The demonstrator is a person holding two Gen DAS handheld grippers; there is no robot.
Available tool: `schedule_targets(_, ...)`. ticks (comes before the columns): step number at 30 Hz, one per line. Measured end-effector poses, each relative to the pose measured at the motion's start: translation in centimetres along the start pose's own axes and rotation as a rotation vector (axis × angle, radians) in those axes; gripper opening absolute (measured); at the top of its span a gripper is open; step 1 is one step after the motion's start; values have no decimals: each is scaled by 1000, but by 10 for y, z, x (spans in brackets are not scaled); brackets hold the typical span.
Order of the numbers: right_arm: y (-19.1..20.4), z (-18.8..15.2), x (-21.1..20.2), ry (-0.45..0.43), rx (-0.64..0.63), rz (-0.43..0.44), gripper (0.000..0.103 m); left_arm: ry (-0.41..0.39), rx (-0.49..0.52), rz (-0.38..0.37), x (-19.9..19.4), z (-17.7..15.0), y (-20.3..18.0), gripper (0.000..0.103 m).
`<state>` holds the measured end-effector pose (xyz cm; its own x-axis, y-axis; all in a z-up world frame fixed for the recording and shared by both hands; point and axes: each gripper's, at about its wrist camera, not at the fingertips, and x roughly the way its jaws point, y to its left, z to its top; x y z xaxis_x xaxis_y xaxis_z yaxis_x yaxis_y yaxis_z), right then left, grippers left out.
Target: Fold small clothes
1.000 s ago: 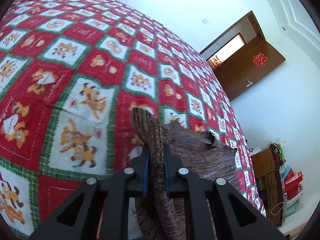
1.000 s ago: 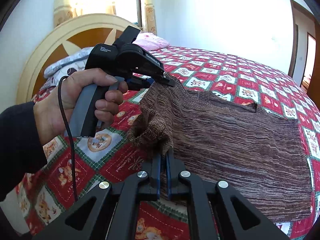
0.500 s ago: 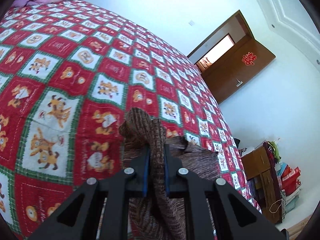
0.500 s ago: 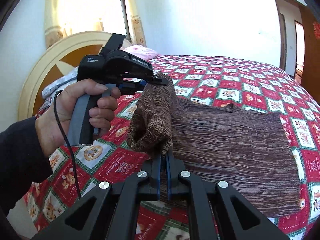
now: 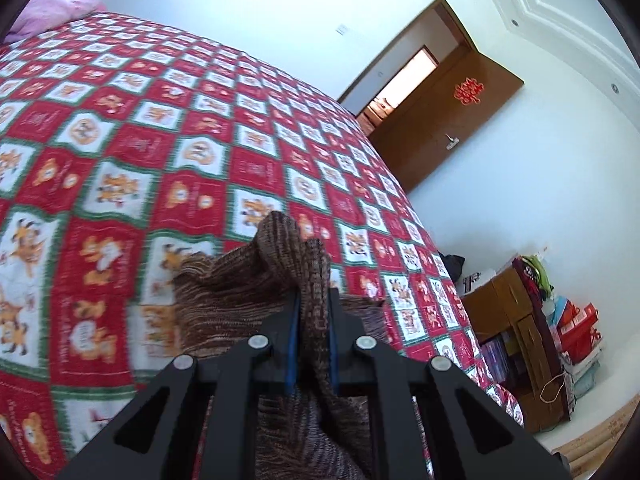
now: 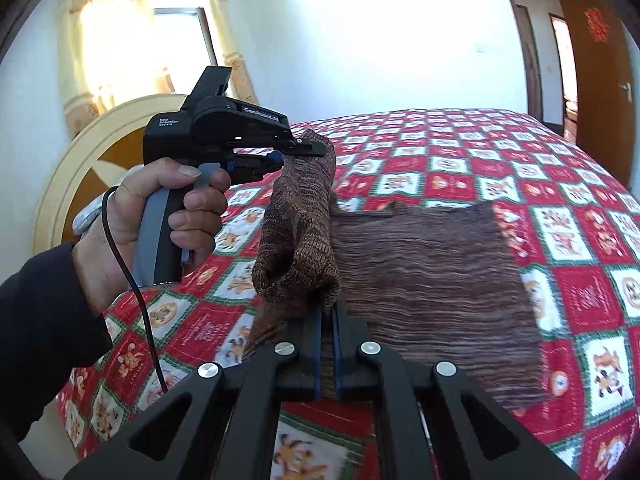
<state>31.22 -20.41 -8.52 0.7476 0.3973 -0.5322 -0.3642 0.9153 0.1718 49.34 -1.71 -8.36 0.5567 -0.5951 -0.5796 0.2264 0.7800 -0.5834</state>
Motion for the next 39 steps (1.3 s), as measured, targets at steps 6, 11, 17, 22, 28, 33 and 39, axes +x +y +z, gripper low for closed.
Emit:
schedule_targets(6, -34, -9, -9, 4, 68, -35, 3, 50, 44, -10, 36, -2, -33, 12)
schedule_targets(11, -66, -21, -10, 32, 157, -43, 3, 90, 72, -3, 68, -9, -52, 12)
schedule_targets(17, -100, -40, -7, 87, 280, -38, 3, 143, 93, 21, 104, -24, -68, 12)
schedule_targets(22, -122, -52, -1, 127, 384, -22, 3, 175, 144, 61, 127, -34, -83, 12)
schedule_targets(28, -128, -55, -1, 137, 427, -13, 3, 182, 222, 123, 138, -41, -97, 13)
schedule_targets(33, -137, -56, -2, 135, 466, -6, 4, 151, 323, 126, 121, -44, -121, 13)
schedule_targets(39, -137, -58, -10, 105, 477, -34, 5, 61, 411, 209, 70, -56, -121, 31)
